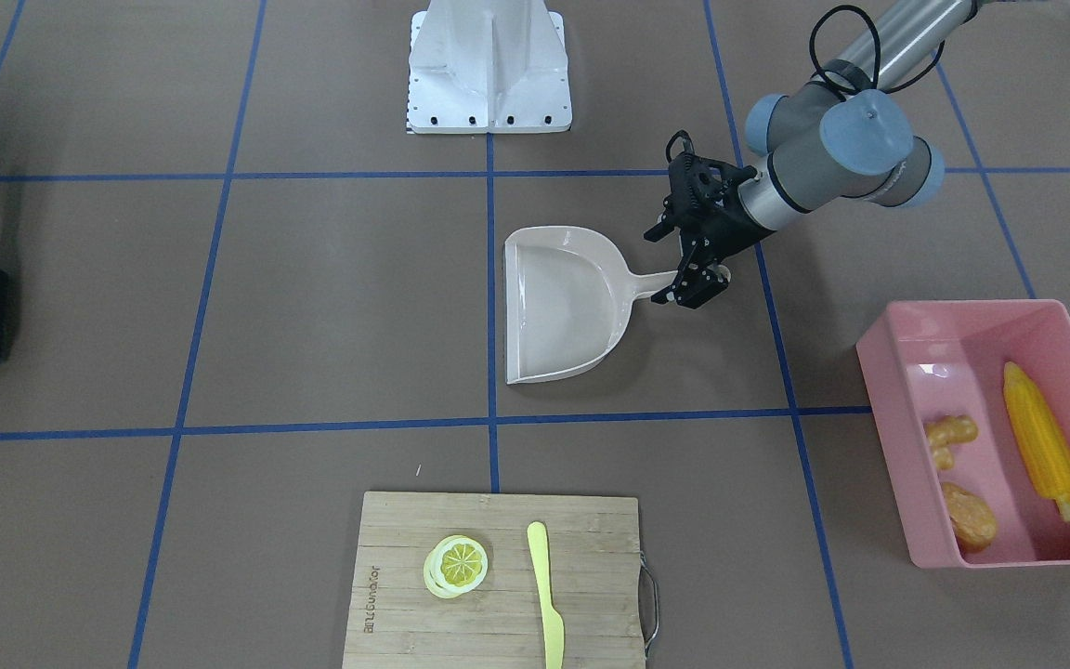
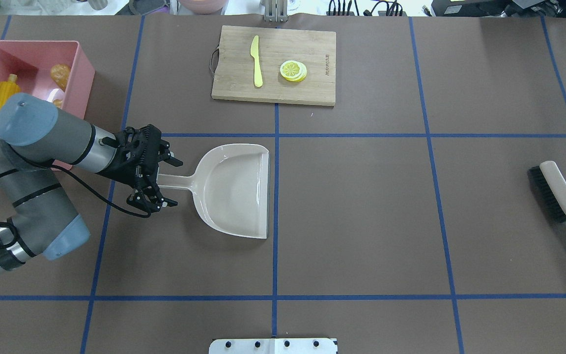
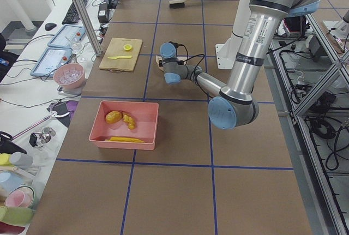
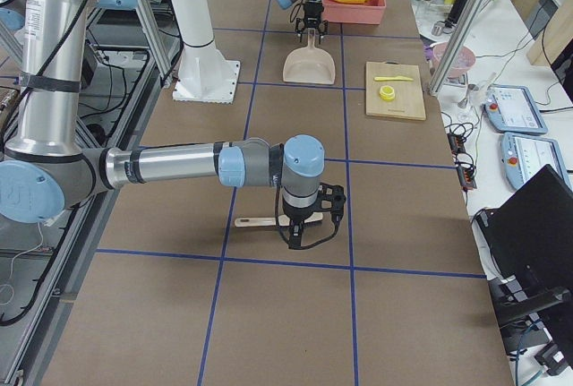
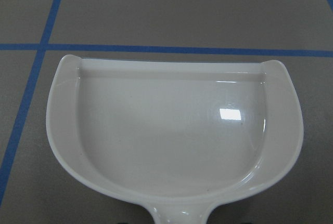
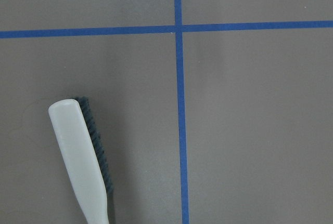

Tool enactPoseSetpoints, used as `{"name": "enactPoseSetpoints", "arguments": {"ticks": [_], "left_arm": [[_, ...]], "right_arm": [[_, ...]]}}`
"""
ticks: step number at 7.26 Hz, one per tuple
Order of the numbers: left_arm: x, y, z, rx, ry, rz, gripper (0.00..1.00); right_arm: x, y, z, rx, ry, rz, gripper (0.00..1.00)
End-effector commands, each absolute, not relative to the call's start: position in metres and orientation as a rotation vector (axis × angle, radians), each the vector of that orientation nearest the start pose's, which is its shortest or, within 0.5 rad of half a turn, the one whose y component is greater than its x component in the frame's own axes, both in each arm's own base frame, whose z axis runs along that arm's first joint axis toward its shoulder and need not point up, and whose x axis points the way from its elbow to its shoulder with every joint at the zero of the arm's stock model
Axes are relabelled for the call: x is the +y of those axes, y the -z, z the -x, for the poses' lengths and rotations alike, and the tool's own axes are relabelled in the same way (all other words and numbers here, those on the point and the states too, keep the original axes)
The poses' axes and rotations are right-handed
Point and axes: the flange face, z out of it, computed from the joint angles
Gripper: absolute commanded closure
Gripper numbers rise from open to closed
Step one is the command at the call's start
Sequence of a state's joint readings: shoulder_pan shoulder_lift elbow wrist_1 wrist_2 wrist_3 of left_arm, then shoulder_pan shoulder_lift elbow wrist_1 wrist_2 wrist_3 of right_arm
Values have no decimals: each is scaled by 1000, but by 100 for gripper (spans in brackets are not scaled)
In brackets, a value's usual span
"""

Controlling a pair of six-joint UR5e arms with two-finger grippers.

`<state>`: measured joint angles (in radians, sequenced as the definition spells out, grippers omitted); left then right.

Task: Sweep and dump trash into bin
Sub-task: 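Open the left gripper and withdraw it from the dustpan handle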

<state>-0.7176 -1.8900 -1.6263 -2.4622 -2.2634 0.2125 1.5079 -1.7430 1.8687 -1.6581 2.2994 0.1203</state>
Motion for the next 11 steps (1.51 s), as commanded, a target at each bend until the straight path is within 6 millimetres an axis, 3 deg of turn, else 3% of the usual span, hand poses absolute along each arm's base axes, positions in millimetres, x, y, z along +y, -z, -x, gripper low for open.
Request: {"name": "enactPoseSetpoints", "arguments": {"ticks": [1,3,4,6,7,8,9,11], "left_arm": [[-467,-349,-373,975,-1258,-1001,1],[-502,-335,-312,920,-1054,-846,1],[-523,-344,-279,882,-924,-782,1],[-542,-395,-226,693,-731,-750,1],[-541,-419,-200,622,-668,-735,1],[-528,-453,-161,608,-599,-681,1],[-514,-490,-106,603,-488,-619,1],[-466,-574,11,530,-252,-492,1]], "right_arm": [[-422,-601,-40,-731,-40,26,0],[-422,-601,-40,-731,-41,28,0],[-422,-604,-41,-729,-41,33,0],[-422,-601,-40,-731,-41,28,0],[-422,-599,-40,-732,-39,25,0],[-422,-600,-40,-735,-40,27,0],[-422,-598,-39,-748,-38,25,0],[-422,-599,-39,-749,-37,26,0]]}}
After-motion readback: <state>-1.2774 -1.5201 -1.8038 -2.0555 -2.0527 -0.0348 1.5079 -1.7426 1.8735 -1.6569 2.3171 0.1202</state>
